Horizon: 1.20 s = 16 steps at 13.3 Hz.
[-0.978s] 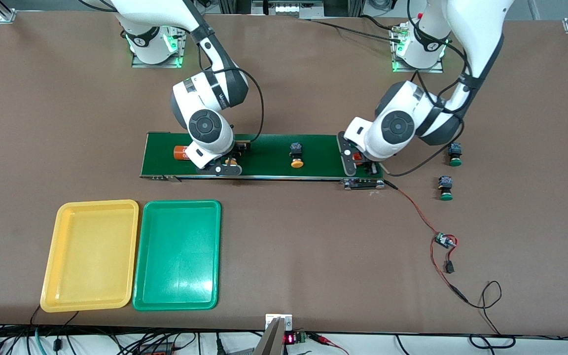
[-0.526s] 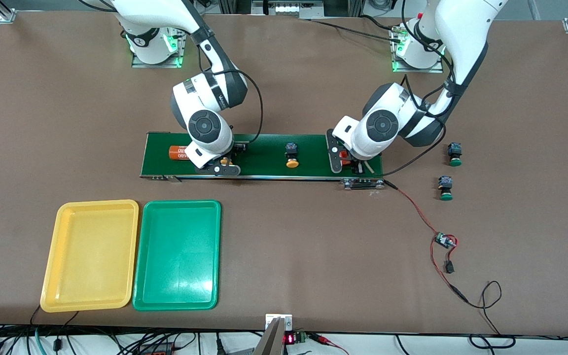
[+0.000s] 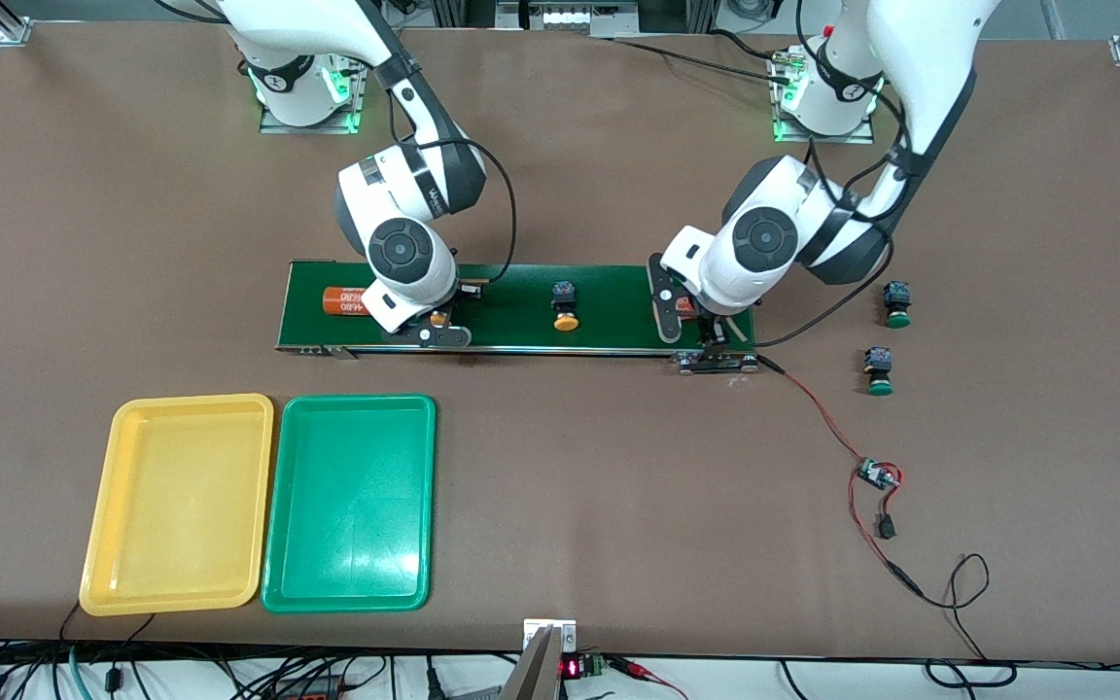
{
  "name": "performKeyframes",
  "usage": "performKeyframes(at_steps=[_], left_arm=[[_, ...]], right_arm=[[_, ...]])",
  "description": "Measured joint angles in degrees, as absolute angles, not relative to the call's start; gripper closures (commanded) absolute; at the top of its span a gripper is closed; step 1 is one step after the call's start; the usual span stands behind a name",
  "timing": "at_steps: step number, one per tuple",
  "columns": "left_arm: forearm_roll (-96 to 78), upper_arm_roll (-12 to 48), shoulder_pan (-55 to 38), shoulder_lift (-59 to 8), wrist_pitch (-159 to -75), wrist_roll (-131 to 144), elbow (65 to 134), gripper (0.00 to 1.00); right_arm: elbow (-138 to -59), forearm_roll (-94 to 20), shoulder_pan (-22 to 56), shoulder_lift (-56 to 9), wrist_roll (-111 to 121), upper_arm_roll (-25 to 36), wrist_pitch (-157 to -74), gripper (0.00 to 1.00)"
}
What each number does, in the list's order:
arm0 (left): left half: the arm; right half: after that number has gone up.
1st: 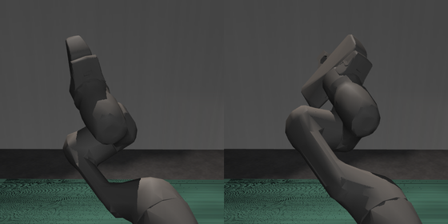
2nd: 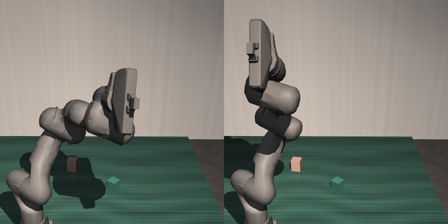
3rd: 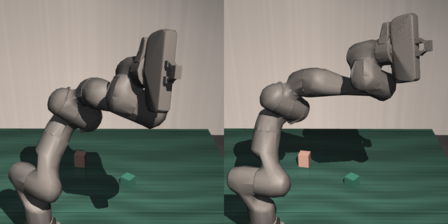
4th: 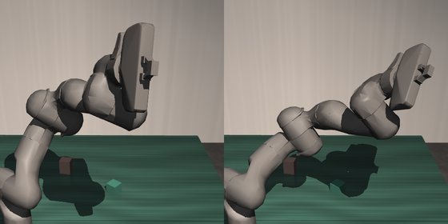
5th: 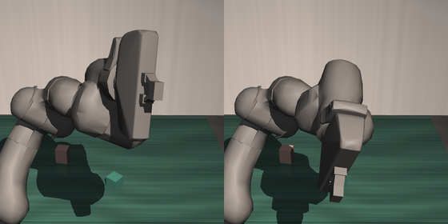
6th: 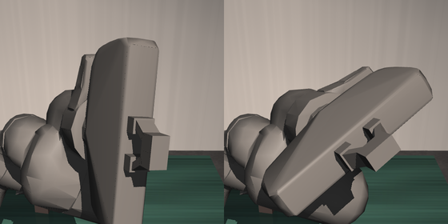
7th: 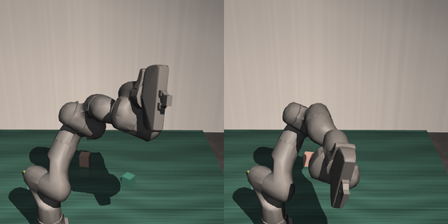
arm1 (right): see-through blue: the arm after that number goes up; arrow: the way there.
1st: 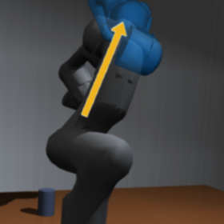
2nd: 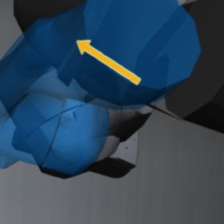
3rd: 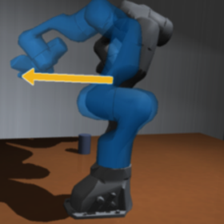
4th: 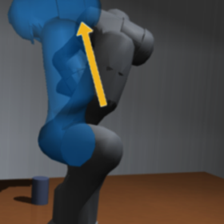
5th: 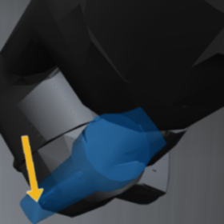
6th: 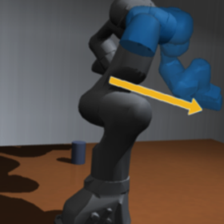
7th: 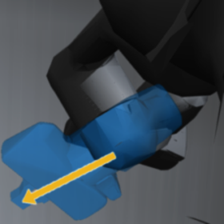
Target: Sort buttons by color to trays
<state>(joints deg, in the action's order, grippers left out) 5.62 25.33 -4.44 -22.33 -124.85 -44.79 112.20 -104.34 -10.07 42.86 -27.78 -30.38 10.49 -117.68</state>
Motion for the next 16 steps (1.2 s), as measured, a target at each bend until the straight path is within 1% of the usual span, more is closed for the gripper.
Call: performKeyframes(at_steps=[3,6,8,12,14,16], left_arm=[[5.6,22.2,-2.8,-17.6,-116.0,-39.2,110.4,0.00],[5.6,15.4,-2.4,-15.0,-111.1,-32.7,108.4,0.00],[5.6,10.7,-2.3,-14.9,-110.9,-29.3,107.7,0.00],[5.5,3.9,-2.5,-15.6,-111.3,-16.4,107.7,0.00],[5.5,1.2,-2.5,-16.9,-113.4,-12.3,107.8,0.00],[5.6,-0.3,-2.5,-19.9,-118.0,-11.4,108.8,0.00]], right_arm=[[-101.5,-10.0,42.8,-26.4,-30.4,13.2,-117.1,0.94],[-95.3,-7.4,41.5,-25.8,-29.5,17.9,-114.6,0.95],[-91.9,-3.4,38.8,-27.4,-27.8,19.1,-114.2,0.96],[-87.3,-2.3,30.2,-31.8,-15.9,19.6,-114.5,0.96],[-85.4,-2.3,25.2,-33.3,-8.8,19.6,-114.5,0.96],[-83.3,-2.3,21.7,-35.4,-4.0,19.5,-114.5,0.96]])
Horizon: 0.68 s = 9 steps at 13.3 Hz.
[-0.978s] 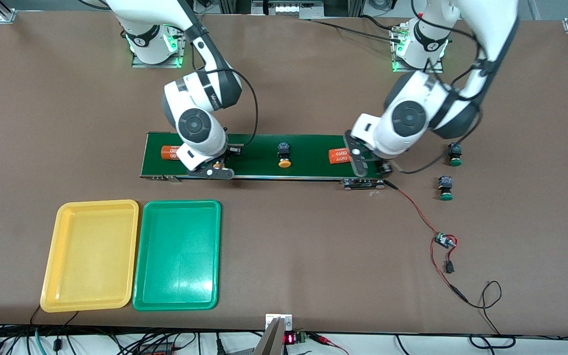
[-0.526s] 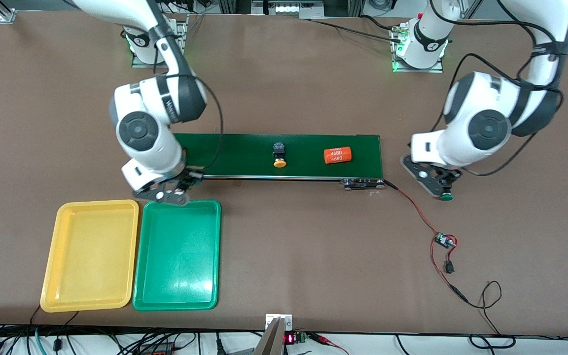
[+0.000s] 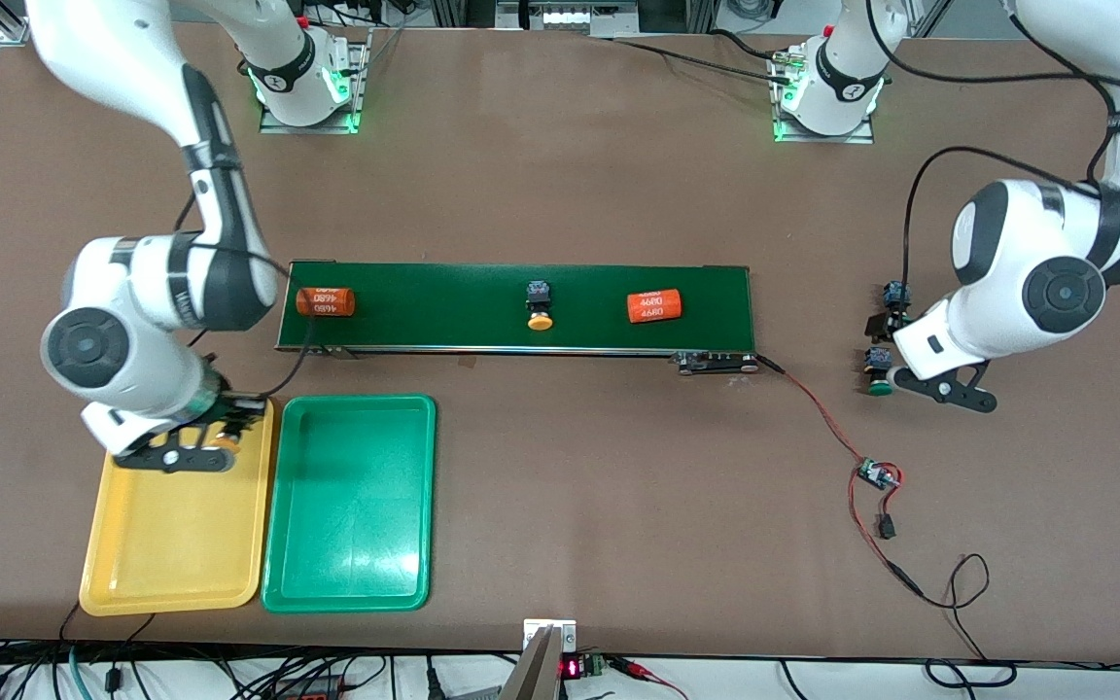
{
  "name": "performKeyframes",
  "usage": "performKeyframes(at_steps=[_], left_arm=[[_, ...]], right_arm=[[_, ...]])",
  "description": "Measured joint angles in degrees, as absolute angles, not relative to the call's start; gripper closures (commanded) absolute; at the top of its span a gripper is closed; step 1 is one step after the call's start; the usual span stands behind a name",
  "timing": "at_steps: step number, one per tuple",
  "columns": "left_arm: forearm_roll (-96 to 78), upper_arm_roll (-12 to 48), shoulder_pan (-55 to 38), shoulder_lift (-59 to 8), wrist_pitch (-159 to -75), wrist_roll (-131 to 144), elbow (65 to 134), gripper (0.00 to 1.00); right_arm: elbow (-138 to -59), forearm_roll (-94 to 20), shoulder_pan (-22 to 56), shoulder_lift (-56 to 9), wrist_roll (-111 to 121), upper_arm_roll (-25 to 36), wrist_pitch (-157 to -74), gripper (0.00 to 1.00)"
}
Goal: Sort buttons by color to trays
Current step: 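Carry the yellow button into the yellow tray and release it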
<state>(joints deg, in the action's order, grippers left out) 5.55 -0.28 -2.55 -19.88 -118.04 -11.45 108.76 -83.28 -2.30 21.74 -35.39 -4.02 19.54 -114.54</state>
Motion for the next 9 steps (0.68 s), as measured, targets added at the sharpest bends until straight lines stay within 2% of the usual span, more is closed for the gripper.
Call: performKeyframes(at_steps=[3,9], left_arm=[[5.6,-1.6,-3.3,-24.1,-126.5,-10.3,112.1,0.00],[5.6,-4.1,-3.6,-27.8,-132.1,-10.0,115.6,0.00]], right_arm=[[-80.7,-2.4,19.4,-40.2,-0.3,19.4,-115.5,0.95],[-79.3,-6.6,15.8,-46.6,8.3,19.3,-121.5,0.95]])
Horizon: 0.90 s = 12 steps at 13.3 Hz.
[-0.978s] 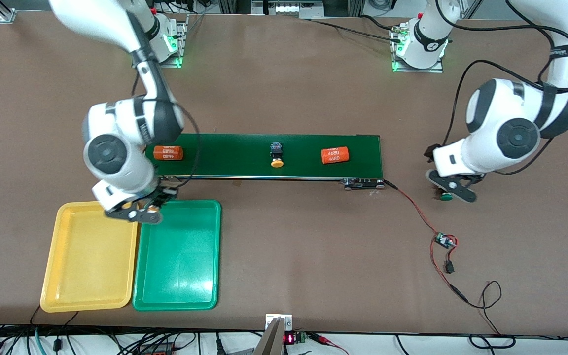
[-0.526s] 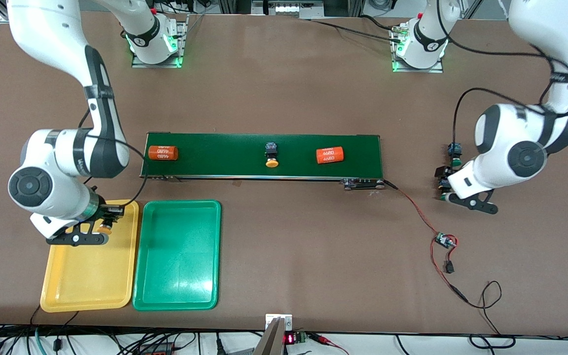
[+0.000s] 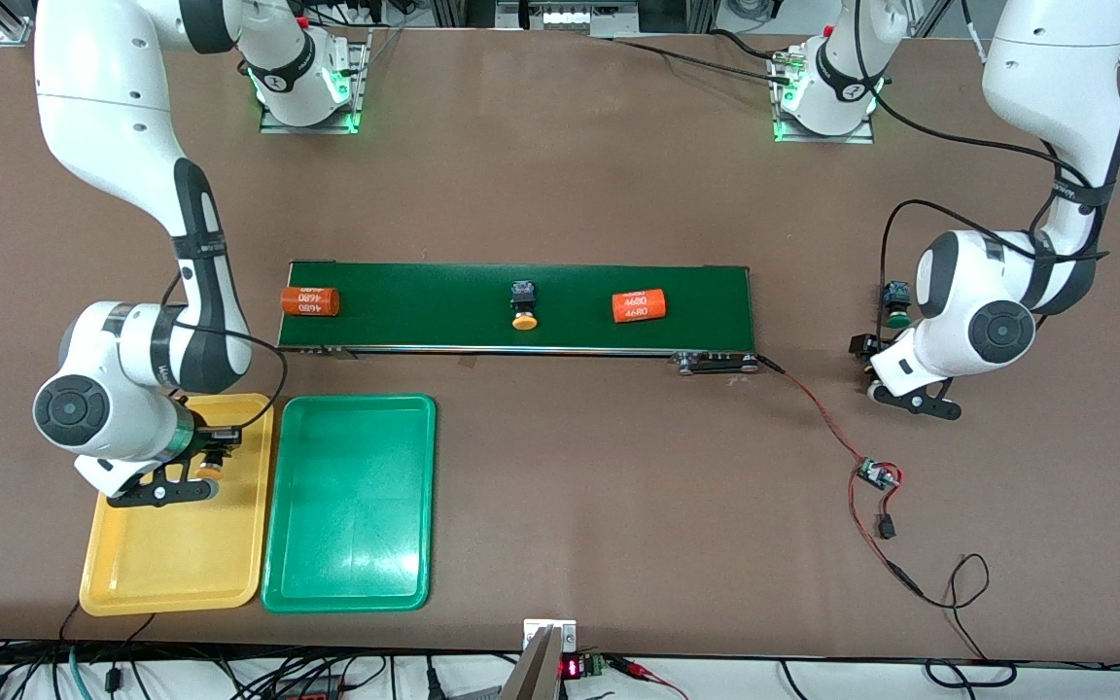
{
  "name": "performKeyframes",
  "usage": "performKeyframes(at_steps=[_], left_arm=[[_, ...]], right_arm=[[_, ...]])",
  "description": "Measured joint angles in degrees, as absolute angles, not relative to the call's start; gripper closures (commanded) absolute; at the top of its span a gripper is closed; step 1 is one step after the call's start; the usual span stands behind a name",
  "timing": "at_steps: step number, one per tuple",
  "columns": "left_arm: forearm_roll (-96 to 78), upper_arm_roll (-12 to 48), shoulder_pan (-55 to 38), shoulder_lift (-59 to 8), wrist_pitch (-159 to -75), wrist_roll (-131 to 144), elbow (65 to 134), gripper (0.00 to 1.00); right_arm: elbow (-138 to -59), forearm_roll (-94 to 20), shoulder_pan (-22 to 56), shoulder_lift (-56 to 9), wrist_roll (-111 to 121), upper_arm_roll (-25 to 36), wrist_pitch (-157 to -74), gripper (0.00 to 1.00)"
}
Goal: Sort buttons by color to trays
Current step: 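Carry the yellow button into the yellow tray and release it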
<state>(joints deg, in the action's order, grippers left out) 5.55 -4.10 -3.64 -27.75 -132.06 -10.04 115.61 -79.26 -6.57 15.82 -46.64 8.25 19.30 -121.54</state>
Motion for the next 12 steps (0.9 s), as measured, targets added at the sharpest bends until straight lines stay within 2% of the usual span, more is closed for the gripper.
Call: performKeyframes(at_steps=[2,3,4,5,6,7,9,12], left_arm=[[5.6,-4.6,-3.7,-28.5,-138.2,-9.8,118.1,0.01],[5.6,-4.8,-3.7,-28.7,-140.7,-9.7,119.5,0.21],[5.5,-5.0,-3.7,-28.9,-142.2,-9.7,120.5,0.42],[5.5,-5.1,-3.7,-29.0,-142.8,-9.6,121.0,0.61],[5.5,-5.1,-3.7,-29.0,-143.0,-9.6,121.2,0.74],[5.5,-5.1,-3.8,-28.8,-143.0,-9.6,121.1,0.81],[5.5,-5.1,-3.8,-28.2,-142.9,-9.3,121.1,0.90],[5.5,-5.0,-3.9,-26.7,-139.8,-9.1,120.6,0.90]], right_arm=[[-79.2,-7.8,15.3,-48.0,9.7,19.2,-124.6,0.91],[-79.2,-8.9,15.3,-48.8,10.5,19.2,-126.0,0.57],[-79.2,-9.9,15.3,-49.5,11.2,19.2,-127.0,0.01],[-79.0,-10.5,15.3,-49.9,11.4,19.2,-127.4,0.00],[-78.8,-11.1,15.3,-50.0,11.4,19.2,-127.5,0.00],[-78.4,-11.5,15.3,-49.9,11.4,19.1,-127.4,0.00],[-77.2,-12.1,15.6,-49.1,11.4,18.9,-125.8,0.00],[-76.5,-12.2,16.5,-45.5,11.3,18.8,-120.3,0.00]])
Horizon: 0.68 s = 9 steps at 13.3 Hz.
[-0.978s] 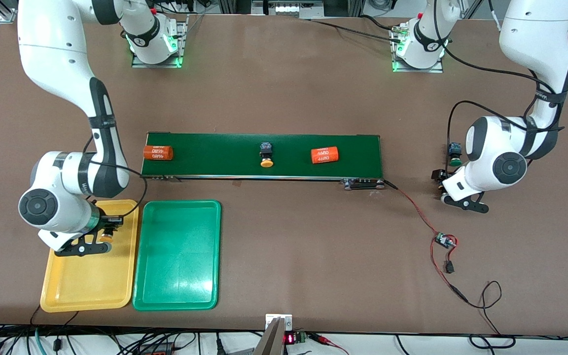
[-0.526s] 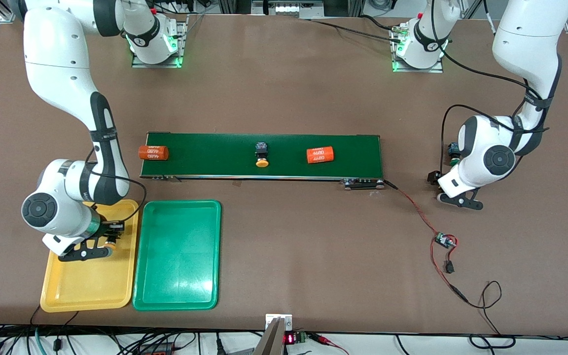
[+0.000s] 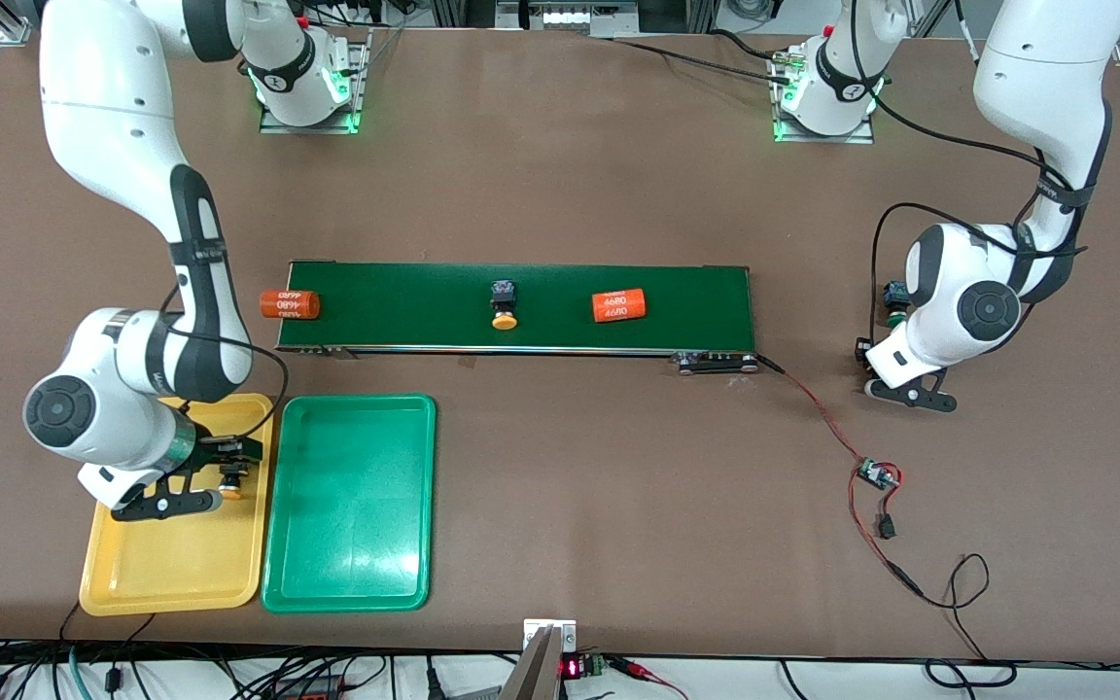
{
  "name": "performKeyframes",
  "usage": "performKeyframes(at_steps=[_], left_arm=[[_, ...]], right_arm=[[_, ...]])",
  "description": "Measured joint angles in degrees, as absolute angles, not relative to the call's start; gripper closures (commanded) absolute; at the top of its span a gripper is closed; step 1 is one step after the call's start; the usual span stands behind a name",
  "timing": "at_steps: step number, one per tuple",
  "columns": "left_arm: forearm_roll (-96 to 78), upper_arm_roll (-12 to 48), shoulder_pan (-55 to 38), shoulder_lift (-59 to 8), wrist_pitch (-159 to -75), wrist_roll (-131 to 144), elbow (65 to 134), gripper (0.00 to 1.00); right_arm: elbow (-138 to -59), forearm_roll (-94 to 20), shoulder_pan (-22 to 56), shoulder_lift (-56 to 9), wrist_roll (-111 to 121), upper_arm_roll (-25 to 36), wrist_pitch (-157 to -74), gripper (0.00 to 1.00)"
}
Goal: Sort buttons by color to trays
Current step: 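Carry the yellow button into the yellow tray and release it, then grasp the second yellow button with the right gripper while the left gripper holds green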
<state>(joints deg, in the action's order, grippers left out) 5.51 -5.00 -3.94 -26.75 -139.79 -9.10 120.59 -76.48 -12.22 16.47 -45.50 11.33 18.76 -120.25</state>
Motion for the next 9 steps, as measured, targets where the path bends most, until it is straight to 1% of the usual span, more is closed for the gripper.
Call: performKeyframes(at_steps=[2,4,6,9], left_arm=[[5.5,-4.2,-4.1,-24.6,-134.2,-9.1,119.2,0.89],[3.4,-1.1,-4.2,-22.2,-127.3,-9.0,116.5,0.89],[-0.4,3.7,-4.6,-20.6,-122.6,-7.2,114.0,0.88],[-1.2,11.1,-5.3,-20.3,-121.2,-7.3,112.3,0.88]], right_arm=[[-76.7,-12.4,17.9,-42.7,8.6,18.7,-114.7,0.00],[-79.1,-12.6,20.0,-39.7,4.8,18.5,-111.3,0.00],[-83.5,-12.7,23.2,-36.3,1.0,17.7,-110.8,0.00],[-89.2,-12.8,25.7,-31.8,-6.5,12.1,-110.8,0.00]])
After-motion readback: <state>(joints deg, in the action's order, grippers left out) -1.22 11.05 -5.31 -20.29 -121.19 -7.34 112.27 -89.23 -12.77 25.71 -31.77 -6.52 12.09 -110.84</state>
